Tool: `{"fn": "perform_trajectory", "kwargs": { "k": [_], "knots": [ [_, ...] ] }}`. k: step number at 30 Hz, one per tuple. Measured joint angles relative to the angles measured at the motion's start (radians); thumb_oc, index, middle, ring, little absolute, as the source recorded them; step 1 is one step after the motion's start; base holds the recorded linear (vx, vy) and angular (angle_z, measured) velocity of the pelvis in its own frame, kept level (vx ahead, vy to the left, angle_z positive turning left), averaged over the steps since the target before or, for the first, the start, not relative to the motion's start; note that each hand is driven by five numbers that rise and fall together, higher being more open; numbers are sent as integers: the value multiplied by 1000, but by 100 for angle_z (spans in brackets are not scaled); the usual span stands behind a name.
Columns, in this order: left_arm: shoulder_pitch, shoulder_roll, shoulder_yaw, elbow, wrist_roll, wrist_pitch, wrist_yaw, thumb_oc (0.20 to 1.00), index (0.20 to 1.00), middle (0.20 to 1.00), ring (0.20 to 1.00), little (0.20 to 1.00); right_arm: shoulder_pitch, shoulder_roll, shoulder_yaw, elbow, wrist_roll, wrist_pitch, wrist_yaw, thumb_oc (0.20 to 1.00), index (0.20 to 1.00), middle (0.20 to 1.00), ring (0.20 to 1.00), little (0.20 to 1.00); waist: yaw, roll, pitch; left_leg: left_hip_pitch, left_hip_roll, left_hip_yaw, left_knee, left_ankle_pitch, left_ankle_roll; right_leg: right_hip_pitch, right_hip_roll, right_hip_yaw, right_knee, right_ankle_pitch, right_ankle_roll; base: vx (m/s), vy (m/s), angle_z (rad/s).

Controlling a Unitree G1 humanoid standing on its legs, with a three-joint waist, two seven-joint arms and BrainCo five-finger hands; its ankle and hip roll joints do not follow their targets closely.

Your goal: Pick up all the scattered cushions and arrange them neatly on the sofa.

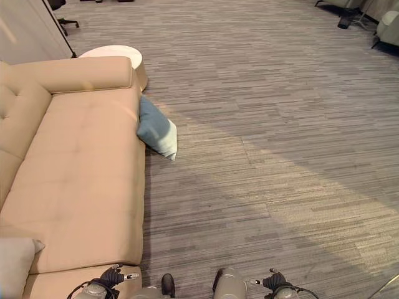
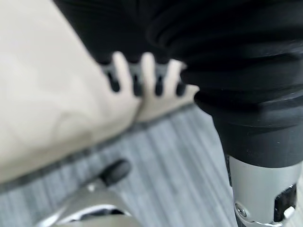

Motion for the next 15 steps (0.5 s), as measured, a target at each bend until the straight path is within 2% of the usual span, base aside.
{"fn": "perform_trajectory", "kwargs": {
  "k": [1, 2, 4, 5, 6, 7, 8, 9, 10, 11, 12, 13, 15],
  "knots": [
    [-11, -3, 1, 0, 0, -1, 0, 1000, 1000, 1000, 1000, 1000, -3, 1, 3, -15, 0, 0, 0, 1000, 1000, 1000, 1000, 1000, -13, -1, 4, -1, -2, -6, -3, 2, 3, -15, 5, -3, -78, 43, 0, 442, -255, 29],
    [-20, -11, 0, 1, 0, -1, 0, 1000, 1000, 1000, 1000, 1000, -6, 0, 3, -18, 0, 1, -1, 1000, 1000, 1000, 1000, 1000, -27, -14, 1, 14, 0, -19, -6, -10, -10, -28, 12, 2, -157, 101, -1, 317, -195, 37],
    [-23, -18, 0, 1, 1, -2, 0, 1000, 1000, 1000, 1000, 1000, -4, -1, 15, -18, -1, 1, -2, 1000, 1000, 1000, 1000, 1000, -44, -12, -1, 25, 8, -49, 0, -27, -31, -8, 18, 8, -203, 159, -4, 288, -156, 52],
    [-21, -38, -9, 0, 2, -3, 0, 1000, 1000, 1000, 1000, 1000, 8, -8, 16, -15, -1, 1, -2, 1000, 1000, 1000, 1000, 1000, -52, 11, -4, 48, 32, -83, 0, -41, -42, 26, 42, 9, -201, 190, -31, 421, -321, 66],
    [-16, -57, -14, 0, 2, -6, -1, 1000, 1000, 1000, 1000, 1000, 15, -14, 16, -13, -2, 1, -2, 1000, 1000, 1000, 1000, 1000, -46, 41, -19, 60, 59, -97, 14, -43, -50, 50, 75, -2, -196, 153, -81, 309, -271, 56],
    [-17, -60, -12, 2, 2, -8, -1, 1000, 1000, 1000, 1000, 1000, 9, -10, 11, -14, -2, 1, -1, 1000, 1000, 1000, 1000, 1000, -44, 42, -20, 48, 75, -102, 80, -46, -69, 73, 87, -1, -197, 137, -105, 243, -328, 42],
    [-22, -58, -9, 2, 2, -8, -1, 1000, 1000, 1000, 1000, 1000, 4, -2, -3, -14, -2, 0, -1, 1000, 1000, 1000, 1000, 1000, -44, 23, -15, 3, 84, -116, 193, -41, -90, 105, 76, -16, -207, 132, -116, 135, -243, 57],
    [-26, -60, -9, 2, 0, -8, 0, 1000, 1000, 1000, 1000, 1000, 12, -4, -7, -20, -1, -2, -4, 1000, 1000, 1000, 1000, 1000, -31, -6, -24, -95, 90, -133, 404, 1, -158, 154, 67, -42, -242, 119, -132, 176, -307, 71],
    [-37, -60, -11, 1, 0, -8, 0, 1000, 1000, 1000, 1000, 1000, 14, -10, -6, -21, -1, -8, -5, 1000, 1000, 1000, 1000, 1000, -33, -19, -20, -177, 106, -134, 563, 40, -187, 189, 71, -63, -272, 117, -152, 174, -239, 55],
    [-43, -59, -4, -5, -14, -12, 0, 1000, 1000, 1000, 1000, 1000, 12, -13, -4, -20, -1, -10, -7, 1000, 1000, 1000, 1000, 1000, -19, -31, -20, -229, 116, -125, 655, 72, -182, 211, 77, -71, -288, 114, -179, 306, -187, 41],
    [-48, -56, -12, -8, -15, -17, -1, 1000, 1000, 1000, 1000, 1000, 8, -15, 0, -22, 1, -12, -14, 1000, 1000, 1000, 1000, 1000, 4, -31, -22, -285, 150, -112, 754, 87, -170, 249, 97, -87, -311, 88, -217, 271, -121, 34],
    [-54, -55, -12, -8, -15, -16, 0, 1000, 1000, 1000, 1000, 1000, 4, -10, 1, -10, 2, -11, -18, 1000, 1000, 1000, 1000, 1000, 6, -41, -22, -302, 162, -83, 736, 67, -146, 281, 108, -92, -344, 83, -223, 302, -73, 44],
    [-56, -52, -11, -22, -17, -18, 0, 1000, 1000, 1000, 1000, 1000, 12, -7, 14, -7, 2, -10, -19, 1000, 1000, 1000, 1000, 1000, 12, -59, -26, -322, 142, -41, 603, 59, -135, 308, 113, -102, -378, 91, -210, 339, 8, 27]
  ]
}}
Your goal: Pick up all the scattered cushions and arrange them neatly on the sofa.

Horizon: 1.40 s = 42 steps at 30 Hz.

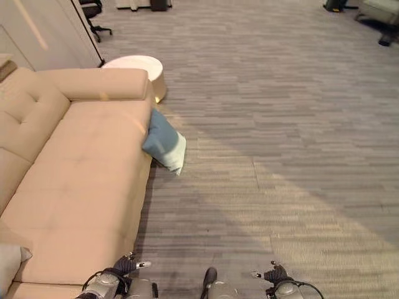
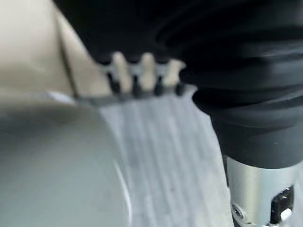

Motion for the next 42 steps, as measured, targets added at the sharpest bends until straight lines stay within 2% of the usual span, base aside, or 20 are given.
{"fn": "perform_trajectory", "kwargs": {
  "k": [3, 5, 7, 11, 12, 13, 14, 17, 19, 21, 26, 28, 29, 30, 32, 33, 34, 37, 39, 42],
  "knots": [
    [10, 6, 3, -18, 1, 1, 1, 1000, 1000, 1000, 1000, 1000, -3, -3, 56, 33, -2, 1, -3, 1000, 1000, 1000, 1000, 1000, 11, 34, -7, 7, -3, 24, -511, 66, -24, 82, 94, -39, -103, 8, 15, 411, 26, 12],
    [8, 16, 3, -17, 2, 1, 1, 1000, 1000, 1000, 1000, 1000, -13, -2, 58, 39, -2, 2, -4, 1000, 1000, 1000, 1000, 1000, 16, 38, -1, -9, 3, 9, -566, 97, -29, 111, 120, -40, -104, -30, 49, 305, 3, -3],
    [13, 23, 6, -17, 2, 1, 1, 1000, 1000, 1000, 1000, 1000, -15, -5, 57, 41, -2, 1, -6, 1000, 1000, 1000, 1000, 1000, 17, 34, 1, -9, -6, 22, -566, 126, -18, 149, 126, -34, -104, -42, 26, 386, 58, -17],
    [32, 22, 28, 23, 13, 3, 0, 1000, 1000, 1000, 1000, 1000, 28, -2, 67, 77, -23, 0, -4, 1000, 1000, 1000, 1000, 1000, 22, 27, -49, 50, -54, 87, -486, 120, 54, 232, 107, -10, -64, -154, 78, 489, 134, -23],
    [51, 20, 19, 29, 14, 11, 1, 1000, 1000, 1000, 1000, 1000, 30, -4, 67, 81, -23, 1, -3, 1000, 1000, 1000, 1000, 1000, 38, 51, -65, 84, -58, 93, -505, 88, 139, 189, 97, -3, 62, -201, 113, 201, 133, -11],
    [43, 28, 15, 31, 17, 17, 0, 1000, 1000, 1000, 1000, 1000, 41, 7, 70, 76, -24, 1, -2, 1000, 1000, 1000, 1000, 1000, 28, 33, -70, 104, -78, 100, -515, 84, 142, 153, 71, -1, 165, -212, 128, 392, 233, -12],
    [60, 42, 8, 18, 18, 17, 0, 1000, 1000, 1000, 1000, 1000, 49, 14, 73, 44, -37, 2, 5, 1000, 1000, 1000, 1000, 1000, 27, 28, -69, 133, -88, 109, -549, 66, 154, -33, -28, 4, 573, -244, 191, 193, 105, 15],
    [43, 76, -10, 22, 17, 23, 1, 1000, 1000, 1000, 1000, 1000, 40, 34, 73, -7, -41, 1, 9, 1000, 1000, 1000, 1000, 1000, 4, -21, -49, 189, -161, 108, -572, 39, 191, -207, -155, 44, 820, -249, 221, 278, 96, 18],
    [23, 76, -9, 19, 9, 23, 3, 1000, 1000, 1000, 1000, 1000, 8, 35, 71, -11, -41, 1, 10, 1000, 1000, 1000, 1000, 1000, 5, -3, -18, 240, -160, 90, -587, -9, 211, -278, -164, 33, 766, -245, 222, 392, -21, 10],
    [7, 63, 1, 19, 0, 21, 4, 1000, 1000, 1000, 1000, 1000, -23, 31, 71, -26, -41, -2, 10, 1000, 1000, 1000, 1000, 1000, -10, 34, 10, 286, -150, 72, -606, -24, 192, -299, -151, -12, 520, -203, 200, 395, -128, 29],
    [5, 40, 6, 24, 1, 20, 5, 1000, 1000, 1000, 1000, 1000, -42, 26, 50, -47, -40, 2, 10, 1000, 1000, 1000, 1000, 1000, -45, 49, 33, 329, -147, -7, -593, -94, 139, -335, -142, 42, 100, 73, 230, 466, -192, 40],
    [17, 32, 8, 24, 1, 19, 4, 1000, 1000, 1000, 1000, 1000, -33, 20, 49, -45, -40, 3, 15, 1000, 1000, 1000, 1000, 1000, -57, 68, 34, 356, -111, -32, -591, -109, 96, -262, -108, 44, 25, 199, 207, 315, -135, 50],
    [19, 24, 10, 24, 2, 19, 3, 1000, 1000, 1000, 1000, 1000, -36, 11, 48, -47, -40, 5, 16, 1000, 1000, 1000, 1000, 1000, -59, 85, 35, 363, -90, -36, -583, -115, 92, -250, -88, 42, 37, 186, 202, 291, -122, 37],
    [23, 13, 13, 24, 2, 15, 1, 1000, 1000, 1000, 1000, 1000, -25, -6, 41, -58, -40, 4, 17, 1000, 1000, 1000, 1000, 1000, -57, 89, 36, 382, -73, -11, -551, -93, 73, -226, -69, 35, 77, 147, 119, 518, -293, 24],
    [29, 6, 20, 24, 2, 8, 1, 1000, 1000, 1000, 1000, 1000, -29, -14, 23, -62, -41, 0, 17, 1000, 1000, 1000, 1000, 1000, -56, 84, 37, 383, -46, -22, -488, -78, 52, -202, -64, 31, 128, 90, 85, 324, -258, 35],
    [29, -1, 18, 23, 3, 7, 0, 1000, 1000, 1000, 1000, 1000, -24, -15, 12, -62, -40, 1, 18, 1000, 1000, 1000, 1000, 1000, -64, 58, 24, 351, -40, -66, -407, -27, -23, -179, -78, 18, 158, 42, 103, 145, -224, 53],
    [29, -4, 19, 23, 2, 5, 1, 1000, 1000, 1000, 1000, 1000, -15, -14, 9, -67, -40, 0, 18, 1000, 1000, 1000, 1000, 1000, -63, 45, 16, 338, -39, -78, -377, -8, -41, -168, -85, 12, 159, 29, 101, 231, -325, 49],
    [36, -4, 20, 24, 0, 8, 0, 1000, 1000, 1000, 1000, 1000, -16, -16, 9, -80, -38, -3, 17, 1000, 1000, 1000, 1000, 1000, -54, 41, 12, 282, -3, -83, -243, 34, -66, -121, -51, -22, 132, -16, 74, 224, -230, 23],
    [25, 0, 25, 16, -10, 4, 0, 1000, 1000, 1000, 1000, 1000, -4, -5, 15, -75, -37, -5, 15, 1000, 1000, 1000, 1000, 1000, -34, 15, 14, 166, 24, -72, -37, 65, -85, -55, -30, -43, 64, -16, -24, 261, -184, 34],
    [18, -10, 1, 8, -10, -1, -3, 1000, 1000, 1000, 1000, 1000, -12, -7, 27, -59, -29, -8, 12, 1000, 1000, 1000, 1000, 1000, -17, 0, 15, 93, -7, 38, -115, 7, -38, 6, -14, -68, -11, -20, -16, 204, -40, 23]
  ]
}}
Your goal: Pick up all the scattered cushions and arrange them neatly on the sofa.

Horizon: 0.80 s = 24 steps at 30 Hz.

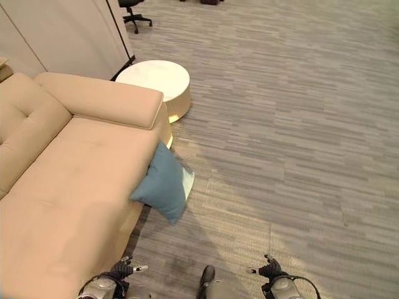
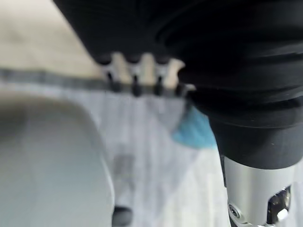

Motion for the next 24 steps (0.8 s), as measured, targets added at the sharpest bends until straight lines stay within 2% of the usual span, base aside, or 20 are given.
{"fn": "perform_trajectory", "kwargs": {
  "k": [1, 3, 4, 5, 7, 8, 9, 10, 11, 12, 13, 14, 17, 19, 20, 21, 22, 23, 24],
  "knots": [
    [1, -1, 4, -15, -9, -1, 0, 1000, 1000, 1000, 1000, 1000, 2, 1, 8, 2, 8, 0, -1, 1000, 1000, 1000, 1000, 1000, 3, 0, 2, -3, -19, 13, -122, -9, 18, 18, 14, -6, -26, 9, 0, 317, -20, -6],
    [11, 0, 12, -27, -14, -1, 0, 1000, 1000, 1000, 1000, 1000, -12, 3, 32, 5, 12, -3, -5, 1000, 1000, 1000, 1000, 1000, 6, 22, -3, -43, -49, -1, -338, 24, 4, 56, 61, -15, -54, -4, 27, 413, -8, -15],
    [10, 3, 13, -24, -14, -1, 1, 1000, 1000, 1000, 1000, 1000, -11, 5, 32, 14, 12, -3, -6, 1000, 1000, 1000, 1000, 1000, 8, 29, -6, -46, -47, -24, -429, 50, -4, 76, 86, -15, -78, -9, 35, 313, 17, -28],
    [9, 8, 35, -26, -22, -1, 2, 1000, 1000, 1000, 1000, 1000, -3, 6, 35, 21, 11, -2, -7, 1000, 1000, 1000, 1000, 1000, 15, 44, -2, -46, -36, -37, -477, 77, 20, 103, 122, -7, -91, -10, 27, 417, 55, -49],
    [19, 20, 47, -24, -20, -2, 1, 1000, 1000, 1000, 1000, 1000, -6, 0, 46, 20, 10, -2, -7, 1000, 1000, 1000, 1000, 1000, 29, 38, -7, -51, -53, -36, -389, 98, 48, 134, 125, 17, -92, -29, 40, 362, 96, -66],
    [23, 23, 63, -4, -20, 0, 1, 1000, 1000, 1000, 1000, 1000, -8, -1, 47, 30, 8, -2, -7, 1000, 1000, 1000, 1000, 1000, 26, 32, -8, -6, -91, -28, -371, 83, 71, 148, 107, 41, -59, -59, 82, 212, 86, -69],
    [29, 16, 72, 17, -20, 2, 1, 1000, 1000, 1000, 1000, 1000, -7, -6, 48, 34, 7, -2, -7, 1000, 1000, 1000, 1000, 1000, 26, 52, -11, 43, -94, -25, -383, 68, 101, 130, 104, 58, 35, -90, 122, 165, 67, -70],
    [54, 16, 61, 21, -20, 8, 1, 1000, 1000, 1000, 1000, 1000, 8, -17, 51, 22, 7, -4, -7, 1000, 1000, 1000, 1000, 1000, 21, 89, -35, 75, -72, -18, -408, 46, 164, 91, 117, 63, 147, -120, 159, 314, 95, -45],
    [50, 43, 57, 28, -21, 9, 2, 1000, 1000, 1000, 1000, 1000, 24, -7, 63, 12, 6, -1, -3, 1000, 1000, 1000, 1000, 1000, 18, 75, -43, 109, -90, -16, -418, 12, 167, -3, 59, 76, 395, -182, 189, 199, 53, -25],
    [45, 58, 57, 23, -21, 9, 2, 1000, 1000, 1000, 1000, 1000, 26, -3, 69, -4, 4, 0, -1, 1000, 1000, 1000, 1000, 1000, 19, 62, -38, 127, -105, -13, -429, 7, 176, -90, 8, 87, 561, -204, 218, 217, 22, 0],
    [45, 69, 58, 23, -21, 14, 3, 1000, 1000, 1000, 1000, 1000, 37, -1, 69, -26, -1, -2, 1, 1000, 1000, 1000, 1000, 1000, 16, 47, -44, 144, -128, -12, -446, 3, 182, -151, -41, 91, 670, -216, 235, 162, -27, 19],
    [41, 83, 57, 13, -21, 16, 4, 1000, 1000, 1000, 1000, 1000, 36, 5, 69, -39, -11, -2, 2, 1000, 1000, 1000, 1000, 1000, 19, 30, -42, 166, -158, -15, -460, -2, 188, -211, -97, 104, 695, -225, 240, 276, -73, 31],
    [21, 86, 57, 13, -22, 14, 5, 1000, 1000, 1000, 1000, 1000, 13, 9, 70, -56, -12, -3, 3, 1000, 1000, 1000, 1000, 1000, 27, 33, -28, 186, -165, -37, -464, -24, 192, -258, -121, 115, 576, -208, 225, 304, -168, 28],
    [25, 80, 57, 13, -24, 15, 5, 1000, 1000, 1000, 1000, 1000, -5, 9, 70, -57, -12, -3, 4, 1000, 1000, 1000, 1000, 1000, 31, 41, -23, 191, -165, -44, -466, -30, 186, -270, -123, 138, 449, -175, 217, 291, -213, 17],
    [30, 67, 61, 16, -37, 17, 4, 1000, 1000, 1000, 1000, 1000, -31, 2, 69, -66, -11, -4, 3, 1000, 1000, 1000, 1000, 1000, 25, 53, -16, 198, -159, -81, -463, -42, 179, -277, -107, 207, 311, -66, 232, 224, -210, 68],
    [27, 52, 59, 15, -53, 15, 5, 1000, 1000, 1000, 1000, 1000, -37, 2, 65, -65, -12, -4, 4, 1000, 1000, 1000, 1000, 1000, 12, 68, -11, 197, -147, -128, -463, -51, 180, -258, -90, 277, 239, 6, 236, 227, -210, 79],
    [14, 45, 58, 15, -58, 11, 6, 1000, 1000, 1000, 1000, 1000, -36, 1, 63, -58, -12, -1, 5, 1000, 1000, 1000, 1000, 1000, 12, 73, -7, 202, -139, -151, -469, -52, 178, -257, -68, 320, 215, 39, 234, 273, -283, 102],
    [8, 38, 58, 15, -58, 10, 6, 1000, 1000, 1000, 1000, 1000, -35, 2, 64, -55, -12, -2, 6, 1000, 1000, 1000, 1000, 1000, 5, 84, 1, 196, -120, -181, -464, -44, 149, -223, -39, 374, 136, 99, 226, 186, -244, 98],
    [16, 16, 57, 16, -58, 8, 6, 1000, 1000, 1000, 1000, 1000, -30, -5, 57, -38, -12, 0, 7, 1000, 1000, 1000, 1000, 1000, 1, 108, 9, 208, -95, -225, -466, -34, 141, -154, -22, 317, 73, 118, 177, 213, -350, 104]
  ]
}}
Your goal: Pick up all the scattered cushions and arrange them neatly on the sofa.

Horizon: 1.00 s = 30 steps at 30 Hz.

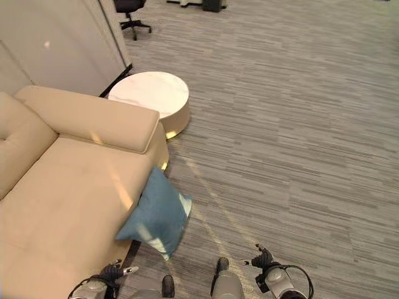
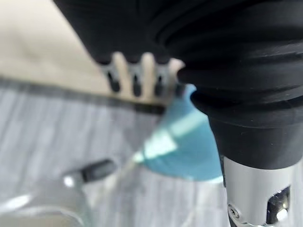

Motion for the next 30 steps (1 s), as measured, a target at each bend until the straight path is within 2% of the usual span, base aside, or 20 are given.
{"fn": "perform_trajectory", "kwargs": {
  "k": [1, 2, 4, 5, 6, 7, 8, 10, 12, 15, 17, 18, 19, 20, 21, 23, 24, 25, 28, 30],
  "knots": [
    [0, -8, 0, -5, 0, -3, -3, 1000, 1000, 1000, 1000, 1000, 7, -4, -5, 7, 0, 2, 0, 1000, 1000, 1000, 1000, 1000, 2, -1, 0, 4, 2, -2, 9, 11, -11, 23, -2, -28, -14, 11, -16, 96, -323, 102],
    [3, -18, -3, -2, 0, -9, -2, 1000, 1000, 1000, 1000, 1000, 9, -10, -16, 11, 0, 4, 0, 1000, 1000, 1000, 1000, 1000, 2, 1, 1, -20, 7, -5, 46, 50, -26, 48, 7, -50, 0, -18, -18, 54, -305, 106],
    [-17, -20, -17, -7, 0, -14, -1, 1000, 1000, 1000, 1000, 1000, 32, -25, -25, -9, 1, 0, -1, 1000, 1000, 1000, 1000, 1000, -7, -19, -3, -88, 8, -33, 127, 72, -73, 53, -13, -97, 39, -63, -33, 18, -186, 120],
    [-20, -21, -20, -6, -1, -15, -2, 1000, 1000, 1000, 1000, 1000, 24, -31, -28, -12, 1, -3, -1, 1000, 1000, 1000, 1000, 1000, -1, -19, -2, -112, 12, -29, 145, 93, -77, 49, 6, -102, 55, -89, -42, 5, -169, 120],
    [-37, -19, -22, -12, -1, -18, -1, 1000, 1000, 1000, 1000, 1000, 27, -37, -28, -16, 2, -3, -3, 1000, 1000, 1000, 1000, 1000, -11, -39, -3, -144, 19, -15, 152, 120, -86, 32, -3, -134, 64, -106, -73, 5, -234, 103],
    [-38, -15, -22, -10, -1, -17, -2, 1000, 1000, 1000, 1000, 1000, 26, -37, -26, -20, 2, -4, -3, 1000, 1000, 1000, 1000, 1000, -12, -57, 2, -154, 24, 13, 167, 114, -83, 30, -9, -165, 63, -101, -111, 5, -202, 109],
    [-33, -13, -22, -7, -1, -14, -2, 1000, 1000, 1000, 1000, 1000, 27, -33, -25, -29, 4, -5, -4, 1000, 1000, 1000, 1000, 1000, -8, -67, 6, -176, 47, 88, 230, 85, -64, 39, -13, -214, 70, -110, -135, 10, -168, 105],
    [-34, -17, -45, -6, -1, -11, -3, 1000, 1000, 1000, 1000, 1000, 63, -30, -15, -30, 15, -12, -4, 1000, 1000, 1000, 1000, 1000, -46, -76, 10, -205, 109, 252, 294, 65, -44, 83, -12, -332, 49, -142, -145, 112, -94, 167],
    [-44, -13, -58, -12, 0, -10, -3, 1000, 1000, 1000, 1000, 1000, 86, -14, -10, -21, 24, -11, -4, 1000, 1000, 1000, 1000, 1000, -39, -88, 11, -220, 137, 375, 268, 57, -51, 79, -7, -361, 47, -163, -134, 159, -7, 143],
    [-48, -3, -56, -5, 0, 0, -5, 1000, 1000, 1000, 1000, 1000, 71, 0, -10, 1, 33, -10, -4, 1000, 1000, 1000, 1000, 1000, -47, -106, 19, -241, 130, 507, 198, 54, -55, 71, 1, -364, 20, -159, -127, 251, 91, 73],
    [-22, 12, -33, 0, 1, 4, -4, 1000, 1000, 1000, 1000, 1000, 55, 4, -21, 14, 33, -12, -5, 1000, 1000, 1000, 1000, 1000, -31, -87, -2, -197, 115, 452, 143, 54, -54, 71, 7, -361, 52, -158, -104, 313, 170, -6],
    [-6, 21, -31, 2, 2, 9, -4, 1000, 1000, 1000, 1000, 1000, 48, 10, -23, 13, 33, -12, -6, 1000, 1000, 1000, 1000, 1000, -28, -69, -18, -170, 96, 418, 109, 21, -17, 61, -2, -349, 103, -179, -85, 252, 161, 0],
    [-4, 28, -28, 4, 2, 11, -4, 1000, 1000, 1000, 1000, 1000, 46, 17, -22, 11, 33, -12, -4, 1000, 1000, 1000, 1000, 1000, -31, -74, -25, -167, 82, 414, 105, 14, -12, 55, -20, -342, 129, -204, -52, 236, 171, 11],
    [-1, 37, -28, 0, 2, 10, -4, 1000, 1000, 1000, 1000, 1000, 58, 24, -21, 11, 32, -13, -3, 1000, 1000, 1000, 1000, 1000, -28, -85, -33, -158, 62, 414, 99, 9, -3, 44, -38, -331, 156, -207, -50, 204, 158, 26],
    [14, 56, -24, -1, 2, 9, -4, 1000, 1000, 1000, 1000, 1000, 71, 33, -18, 9, 32, -12, 0, 1000, 1000, 1000, 1000, 1000, -20, -95, -46, -149, 31, 415, 100, -3, 19, 25, -83, -306, 227, -232, -27, 203, 157, 21],
    [8, 66, -9, 0, 2, 10, -4, 1000, 1000, 1000, 1000, 1000, 67, 36, -18, 8, 32, -10, 1, 1000, 1000, 1000, 1000, 1000, -23, -104, -49, -130, -3, 409, 80, -17, 26, 4, -113, -280, 298, -241, -14, 189, 105, 24],
    [8, 82, -9, -1, 2, 11, -3, 1000, 1000, 1000, 1000, 1000, 57, 40, -17, -9, 32, -12, 1, 1000, 1000, 1000, 1000, 1000, -29, -99, -48, -115, -22, 397, 76, -9, 56, -53, -150, -233, 424, -238, 24, 202, 62, 20],
    [6, 90, -9, -1, 1, 10, -2, 1000, 1000, 1000, 1000, 1000, 53, 46, -14, -24, 32, -12, 2, 1000, 1000, 1000, 1000, 1000, -20, -96, -39, -94, -30, 383, 57, -18, 65, -71, -155, -208, 465, -253, 44, 226, 6, 20],
    [13, 101, -8, -1, 1, 10, -1, 1000, 1000, 1000, 1000, 1000, 43, 49, -5, -68, 31, -20, 3, 1000, 1000, 1000, 1000, 1000, -21, -92, -29, -62, -33, 382, 26, -2, 62, -75, -151, -201, 383, -247, 60, 51, -14, 18],
    [11, 100, -8, -2, 0, 9, -1, 1000, 1000, 1000, 1000, 1000, 33, 52, -4, -66, 31, -24, 3, 1000, 1000, 1000, 1000, 1000, -19, -100, -28, -60, -40, 378, 33, -2, 61, -72, -143, -205, 280, -174, 56, 66, -39, 18]
  ]
}}
